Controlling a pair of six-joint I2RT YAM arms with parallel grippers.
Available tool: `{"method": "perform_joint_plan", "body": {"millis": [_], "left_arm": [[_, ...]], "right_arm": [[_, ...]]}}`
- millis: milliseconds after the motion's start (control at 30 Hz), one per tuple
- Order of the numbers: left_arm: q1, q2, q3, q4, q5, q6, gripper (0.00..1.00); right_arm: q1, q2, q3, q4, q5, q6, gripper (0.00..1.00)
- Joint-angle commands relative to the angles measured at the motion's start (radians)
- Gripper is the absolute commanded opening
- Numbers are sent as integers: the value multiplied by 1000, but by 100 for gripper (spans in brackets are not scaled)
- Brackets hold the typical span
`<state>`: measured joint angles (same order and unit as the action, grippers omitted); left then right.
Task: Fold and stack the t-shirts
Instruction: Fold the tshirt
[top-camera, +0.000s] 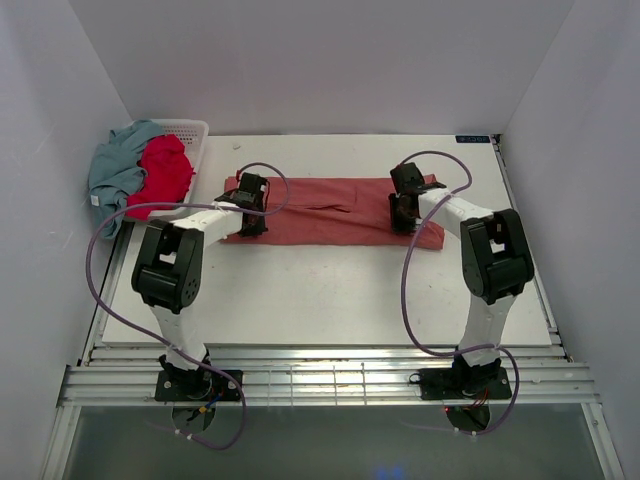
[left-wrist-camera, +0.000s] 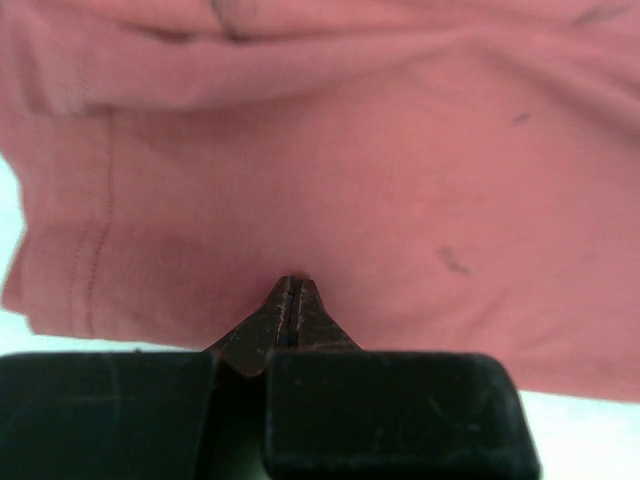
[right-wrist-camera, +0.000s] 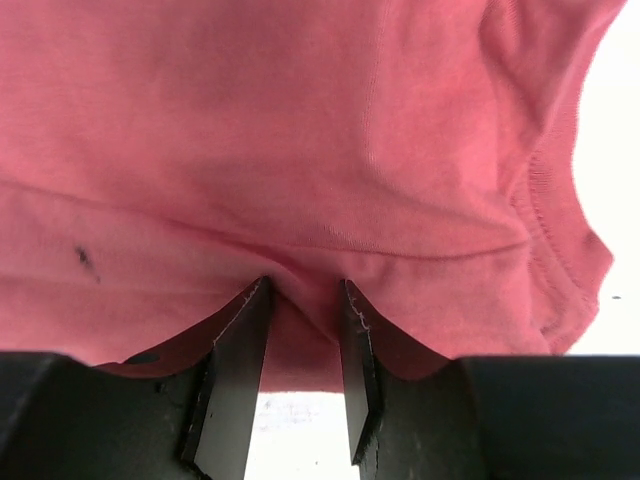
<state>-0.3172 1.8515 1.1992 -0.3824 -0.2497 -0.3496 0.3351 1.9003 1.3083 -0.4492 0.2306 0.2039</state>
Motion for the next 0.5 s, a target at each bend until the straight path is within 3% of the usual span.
{"method": "perform_joint_plan", "body": {"millis": [0, 267, 467], "left_arm": [[1, 55, -16, -79, -25, -15, 0], [0, 147, -24, -128, -14, -66, 0], [-37, 71, -107, -171, 61, -118, 0]], "right_arm": [[-2, 72, 38, -40, 33, 17, 39], [-4, 178, 141, -69, 36, 17, 39], [-25, 317, 322, -89, 49, -9, 39]]}}
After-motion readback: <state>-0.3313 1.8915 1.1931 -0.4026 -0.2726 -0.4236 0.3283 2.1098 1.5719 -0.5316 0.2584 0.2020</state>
